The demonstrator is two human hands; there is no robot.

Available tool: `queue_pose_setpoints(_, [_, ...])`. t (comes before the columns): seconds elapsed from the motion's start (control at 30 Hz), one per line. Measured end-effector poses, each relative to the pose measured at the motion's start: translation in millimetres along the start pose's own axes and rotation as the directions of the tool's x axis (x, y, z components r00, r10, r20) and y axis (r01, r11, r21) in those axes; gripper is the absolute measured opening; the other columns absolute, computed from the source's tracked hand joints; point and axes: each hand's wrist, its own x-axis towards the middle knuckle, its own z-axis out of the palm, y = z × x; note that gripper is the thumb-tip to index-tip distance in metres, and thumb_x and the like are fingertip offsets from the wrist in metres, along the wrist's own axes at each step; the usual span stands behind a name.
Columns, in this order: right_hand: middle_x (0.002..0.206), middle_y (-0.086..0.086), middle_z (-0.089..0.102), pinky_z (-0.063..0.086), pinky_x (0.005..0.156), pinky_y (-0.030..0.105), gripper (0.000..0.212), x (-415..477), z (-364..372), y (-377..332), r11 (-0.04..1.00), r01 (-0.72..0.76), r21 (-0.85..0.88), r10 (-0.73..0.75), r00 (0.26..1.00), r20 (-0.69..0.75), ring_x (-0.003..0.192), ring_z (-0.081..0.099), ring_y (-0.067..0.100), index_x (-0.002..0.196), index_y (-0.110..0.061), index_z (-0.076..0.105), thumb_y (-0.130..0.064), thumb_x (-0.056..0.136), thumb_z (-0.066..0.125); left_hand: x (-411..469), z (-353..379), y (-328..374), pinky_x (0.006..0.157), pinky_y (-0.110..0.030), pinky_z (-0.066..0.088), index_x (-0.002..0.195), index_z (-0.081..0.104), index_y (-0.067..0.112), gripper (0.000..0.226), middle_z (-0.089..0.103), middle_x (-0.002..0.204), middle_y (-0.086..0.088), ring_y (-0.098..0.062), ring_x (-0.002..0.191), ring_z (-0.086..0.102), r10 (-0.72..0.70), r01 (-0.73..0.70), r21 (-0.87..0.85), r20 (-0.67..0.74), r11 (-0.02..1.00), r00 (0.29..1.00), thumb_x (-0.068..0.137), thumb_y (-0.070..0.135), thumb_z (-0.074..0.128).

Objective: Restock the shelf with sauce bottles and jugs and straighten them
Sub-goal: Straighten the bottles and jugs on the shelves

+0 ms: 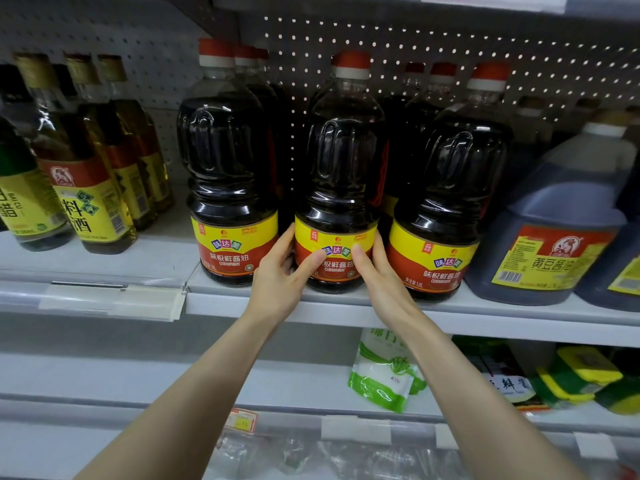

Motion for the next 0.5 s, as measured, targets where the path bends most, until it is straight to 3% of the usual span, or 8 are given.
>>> queue_pose_setpoints(0.17, [0.139, -0.031, 0.028, 0.027, 0.105, 0.025, 0.061, 1, -3, 1, 1.000, -0.003, 0.005, 0.003, 1.000, 0.017, 0.128, 0.028, -0.005, 0.150, -0.049, 0.009, -0.054, 0.096, 0.038, 0, 1, -1, 0.091, -0.013, 0.048, 0.139, 0.046, 0.020, 0.059, 0.061, 0.123, 0.014, 0.008, 0.112, 0.057, -0.003, 0.003, -0.013, -0.030, 1.000, 1.000, 0.084, 0.022, 0.067])
queue_pose_setpoints(0.37, [0.152, -0.019, 0.031, 0.030, 0.111, 0.029, 0.063, 0, -2, 2, 1.000, 0.015, 0.022, -0.014, 1.000, -0.027, 0.136, 0.031, 0.002, 0.152, -0.040, 0.016, -0.050, 0.096, 0.044, -2, 2, 5, 0.090, -0.011, 0.047, 0.140, 0.045, 0.020, 0.063, 0.060, 0.124, 0.013, 0.011, 0.109, 0.056, -0.018, 0.018, 0.045, -0.005, 0.999, 1.000, 0.081, 0.030, 0.066])
queue_pose_setpoints(0.5, [0.146, -0.018, 0.037, 0.038, 0.091, 0.001, 0.060, -22, -7, -1, 0.994, 0.044, 0.102, -0.035, 0.995, -0.088, 0.131, 0.038, -0.003, 0.151, -0.022, 0.028, -0.031, 0.097, 0.053, -14, 3, 14, 0.086, -0.010, 0.046, 0.136, 0.047, 0.015, 0.055, 0.058, 0.119, 0.013, 0.007, 0.105, 0.056, -0.016, 0.025, 0.120, -0.069, 0.992, 0.997, 0.086, 0.023, 0.068])
